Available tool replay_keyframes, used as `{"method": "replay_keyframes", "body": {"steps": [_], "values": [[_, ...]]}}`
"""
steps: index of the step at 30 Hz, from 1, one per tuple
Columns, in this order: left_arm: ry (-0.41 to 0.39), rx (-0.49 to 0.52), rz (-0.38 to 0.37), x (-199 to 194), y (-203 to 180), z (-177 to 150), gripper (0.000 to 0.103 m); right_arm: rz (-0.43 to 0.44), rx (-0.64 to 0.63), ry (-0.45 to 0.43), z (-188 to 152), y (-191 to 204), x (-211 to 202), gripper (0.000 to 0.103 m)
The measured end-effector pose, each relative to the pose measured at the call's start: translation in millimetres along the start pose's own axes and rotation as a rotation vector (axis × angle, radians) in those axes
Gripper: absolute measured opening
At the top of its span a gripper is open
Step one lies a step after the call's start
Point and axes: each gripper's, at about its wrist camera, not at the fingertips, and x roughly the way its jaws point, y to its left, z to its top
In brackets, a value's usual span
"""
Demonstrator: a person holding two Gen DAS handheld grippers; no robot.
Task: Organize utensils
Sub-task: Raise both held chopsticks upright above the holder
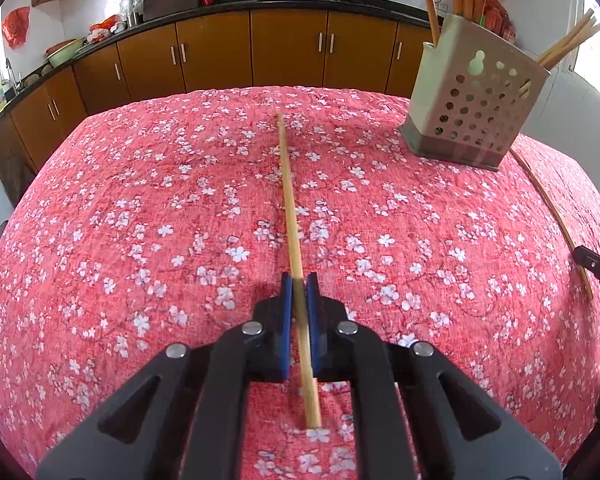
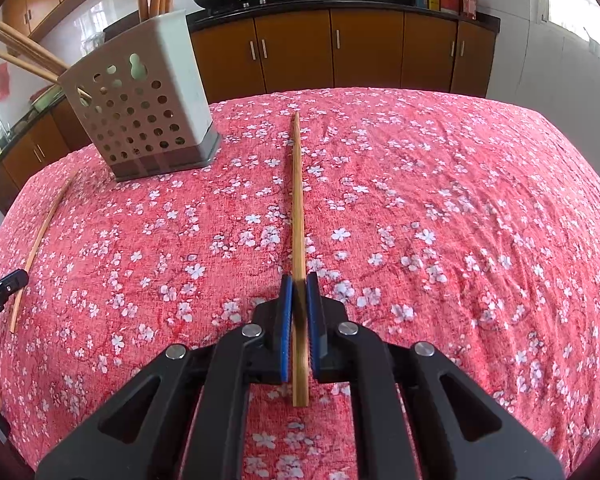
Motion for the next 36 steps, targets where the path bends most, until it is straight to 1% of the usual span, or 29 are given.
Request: {"method": "replay_keyframes", "body": {"steps": [2,4,12,17,23,24,28,36], "values": [[0.010,0.001,-0.007,-0.7,0.0,1.3,0.008,0.010,0.012,-0.016,0.1,-1.5,-4.8,0.008],[0.005,-0.006,-0.017,-4.2,0.9,3.7,0.007,0.019,0.018,-0.060,2.0,-3.2,-17.4,0.008],[-0.110,-0.022,-0.045,-45.6,-1.0,25.0,0.008,0.024,0.035,-0.201,19.3,-8.1,-59.7,0.008],[-0.174,-0.035,-0.059,-66.5,-0.1,38.1,0.008,0.022,0.041,-0.232,24.4,-9.7,-68.5,0.008],[-0.201,-0.043,-0.064,-75.5,-1.7,43.7,0.008,0.021,0.041,-0.244,25.4,-9.0,-69.9,0.008],[-0.206,-0.047,-0.066,-76.3,-1.0,44.8,0.008,0.019,0.039,-0.255,26.6,-8.4,-72.0,0.008],[-0.253,-0.061,-0.082,-89.0,2.3,53.4,0.008,0.032,0.059,-0.344,39.2,-11.3,-92.4,0.008],[-0.355,-0.053,-0.088,-121.3,-1.2,76.6,0.008,0.035,0.067,-0.427,58.6,-12.3,-114.7,0.008]]}}
